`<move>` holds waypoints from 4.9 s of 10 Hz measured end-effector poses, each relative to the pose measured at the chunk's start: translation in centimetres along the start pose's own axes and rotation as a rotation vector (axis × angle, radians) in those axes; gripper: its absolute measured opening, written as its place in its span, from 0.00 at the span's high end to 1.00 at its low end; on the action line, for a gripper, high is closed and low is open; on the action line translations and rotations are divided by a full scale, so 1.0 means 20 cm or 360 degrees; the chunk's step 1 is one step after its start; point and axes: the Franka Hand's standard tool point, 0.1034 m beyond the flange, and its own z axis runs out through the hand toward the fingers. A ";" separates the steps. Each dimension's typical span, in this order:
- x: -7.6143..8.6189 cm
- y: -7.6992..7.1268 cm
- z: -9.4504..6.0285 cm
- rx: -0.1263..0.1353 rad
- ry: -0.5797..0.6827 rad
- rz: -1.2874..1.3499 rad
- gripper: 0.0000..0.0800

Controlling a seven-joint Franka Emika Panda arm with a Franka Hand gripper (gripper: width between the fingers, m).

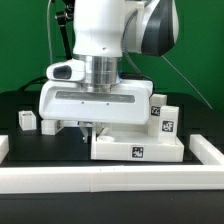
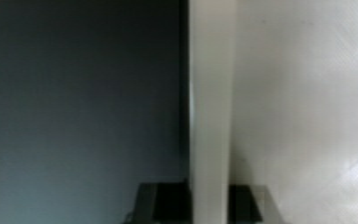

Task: Assemble square table

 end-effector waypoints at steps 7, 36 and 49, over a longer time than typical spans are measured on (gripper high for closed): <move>0.07 -0.03 -0.01 -0.0056 0.0000 -0.0843 0.92; 0.54 -0.61 -0.03 -0.0167 -0.0115 -0.2340 0.92; 0.49 -0.42 -0.37 -0.0213 -0.0086 -0.2212 0.19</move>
Offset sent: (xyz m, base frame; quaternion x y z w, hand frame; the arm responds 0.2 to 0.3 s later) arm 0.0000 0.0000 0.0000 0.0000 0.0000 -0.1296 0.9916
